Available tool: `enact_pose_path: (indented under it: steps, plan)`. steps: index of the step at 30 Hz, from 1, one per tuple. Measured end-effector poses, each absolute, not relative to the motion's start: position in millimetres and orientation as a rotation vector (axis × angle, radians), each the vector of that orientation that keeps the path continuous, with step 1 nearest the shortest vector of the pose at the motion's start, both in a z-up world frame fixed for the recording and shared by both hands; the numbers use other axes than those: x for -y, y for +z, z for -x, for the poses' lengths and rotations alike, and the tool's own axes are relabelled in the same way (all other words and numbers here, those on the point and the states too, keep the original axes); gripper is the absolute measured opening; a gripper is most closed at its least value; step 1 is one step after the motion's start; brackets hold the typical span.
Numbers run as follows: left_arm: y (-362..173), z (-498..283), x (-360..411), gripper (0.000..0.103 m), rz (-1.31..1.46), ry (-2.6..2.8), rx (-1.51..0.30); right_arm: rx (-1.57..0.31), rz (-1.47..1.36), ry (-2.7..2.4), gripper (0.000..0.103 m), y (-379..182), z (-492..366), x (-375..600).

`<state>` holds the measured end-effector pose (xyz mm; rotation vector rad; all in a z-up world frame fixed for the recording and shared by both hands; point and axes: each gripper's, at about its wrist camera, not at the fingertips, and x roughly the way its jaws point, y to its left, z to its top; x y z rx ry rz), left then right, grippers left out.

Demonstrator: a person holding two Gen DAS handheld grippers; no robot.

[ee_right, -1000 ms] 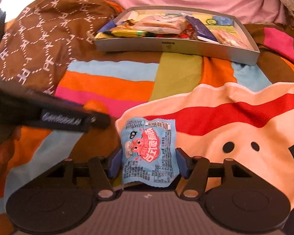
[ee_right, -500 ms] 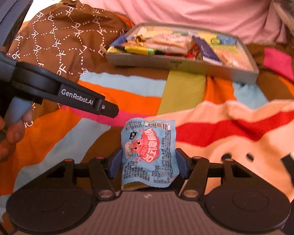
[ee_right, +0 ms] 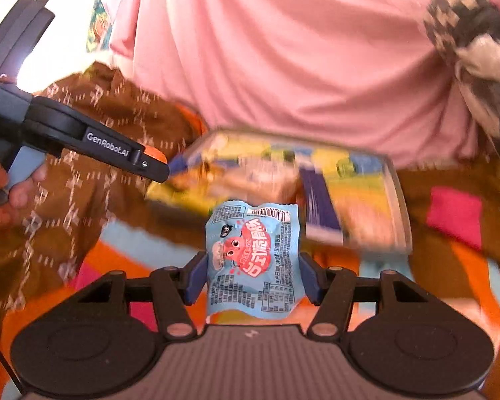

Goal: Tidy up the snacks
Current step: 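Lower the mandarin into the tray with the left tool while the right tool lowers the candy packet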

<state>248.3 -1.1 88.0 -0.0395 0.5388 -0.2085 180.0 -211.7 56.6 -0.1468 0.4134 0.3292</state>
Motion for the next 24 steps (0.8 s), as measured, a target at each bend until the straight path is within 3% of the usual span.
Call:
enact_pose_path:
  steps: [9,24]
  plan:
    - [106.5,-333.9,-6.6,0.037,0.02,-0.156,-0.555,-0.268,0.214,0.368,0.063,97.1,-271.7,198.5]
    - [57.5,-415.1,2.8,0.037,0.076,-0.206,-0.583,-0.412,0.267,0.406,0.063,79.8,-407.9,193.5]
